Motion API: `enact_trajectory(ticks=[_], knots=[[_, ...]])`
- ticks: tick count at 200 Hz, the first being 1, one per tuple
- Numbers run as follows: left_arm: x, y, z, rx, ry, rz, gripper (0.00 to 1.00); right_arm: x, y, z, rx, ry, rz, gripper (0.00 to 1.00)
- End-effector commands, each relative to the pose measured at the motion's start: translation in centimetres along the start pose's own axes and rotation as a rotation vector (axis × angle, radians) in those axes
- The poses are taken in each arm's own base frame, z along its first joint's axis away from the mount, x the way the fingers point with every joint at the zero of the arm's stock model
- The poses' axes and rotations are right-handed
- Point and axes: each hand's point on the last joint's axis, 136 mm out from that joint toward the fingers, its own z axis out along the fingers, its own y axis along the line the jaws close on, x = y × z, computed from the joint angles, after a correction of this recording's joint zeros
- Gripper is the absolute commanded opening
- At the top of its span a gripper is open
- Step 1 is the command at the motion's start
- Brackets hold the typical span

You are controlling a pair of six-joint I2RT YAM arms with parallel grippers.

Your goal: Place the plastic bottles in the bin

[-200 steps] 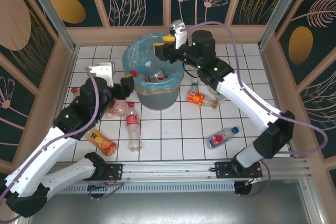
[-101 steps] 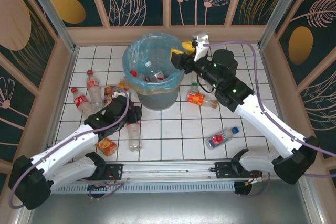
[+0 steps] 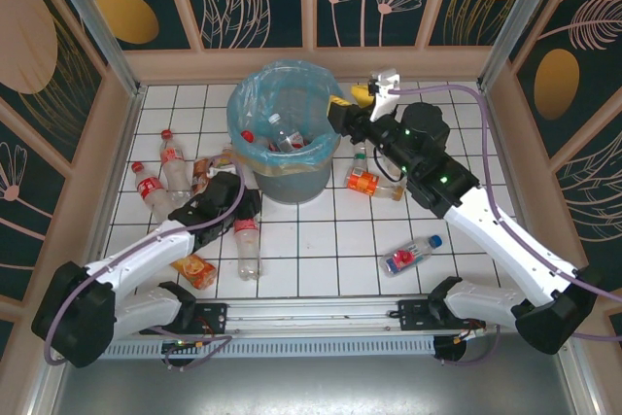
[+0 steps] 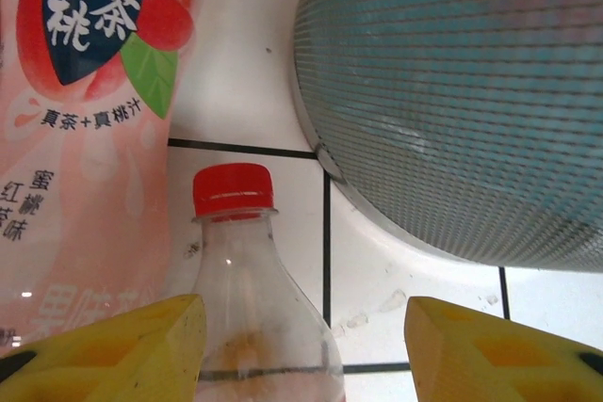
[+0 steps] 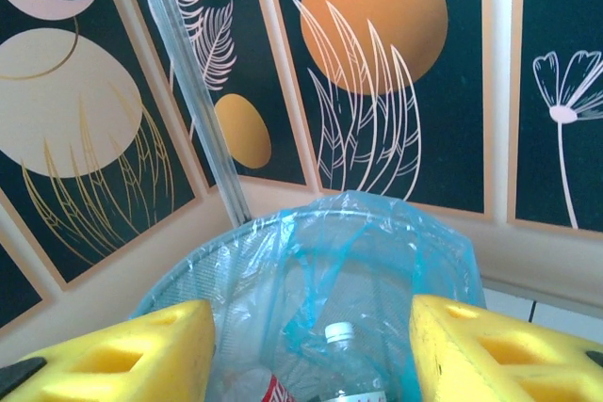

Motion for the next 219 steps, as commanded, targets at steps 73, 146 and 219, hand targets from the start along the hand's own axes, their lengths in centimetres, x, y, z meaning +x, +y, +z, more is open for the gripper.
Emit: enact_trajectory(ticks=[73, 146, 219], knots=[[-0.2, 0.6, 2.9, 0.027, 0.044, 0.005, 0.59, 3.4, -0.7, 1.0, 0.023, 0.078, 0.030, 0.57], [1.1, 1.5, 3.2, -0.002, 0.113, 0.030, 0.60, 4.5, -1.0, 1.1, 0.036, 0.110, 0.018, 0.57], [1.3, 1.1, 4.8, 0.005, 0.141, 0.052, 0.60, 4.9, -0.9, 1.3, 0.033, 0.126, 0.029, 0.58]])
